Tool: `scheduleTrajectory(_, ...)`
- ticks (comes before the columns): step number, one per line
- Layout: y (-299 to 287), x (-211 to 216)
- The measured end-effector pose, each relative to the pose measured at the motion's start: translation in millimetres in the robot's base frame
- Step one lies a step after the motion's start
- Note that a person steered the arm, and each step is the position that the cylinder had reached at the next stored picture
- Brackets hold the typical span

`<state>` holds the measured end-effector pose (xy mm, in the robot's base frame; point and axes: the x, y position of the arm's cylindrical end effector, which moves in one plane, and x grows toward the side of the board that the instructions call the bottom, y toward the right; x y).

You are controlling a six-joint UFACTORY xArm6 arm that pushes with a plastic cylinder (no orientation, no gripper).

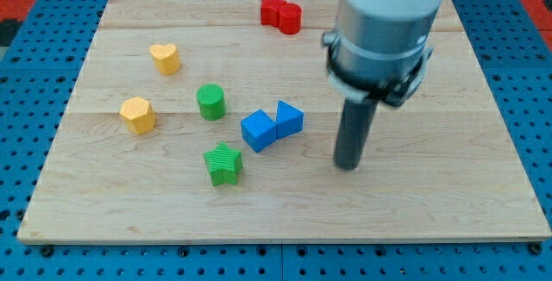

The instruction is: Push the blue blocks to the right side

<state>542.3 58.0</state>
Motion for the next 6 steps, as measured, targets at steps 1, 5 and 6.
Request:
scheduleTrajectory(1, -98, 3)
scheduleTrajectory(5, -42, -100)
scheduleTrajectory(6, -19, -99)
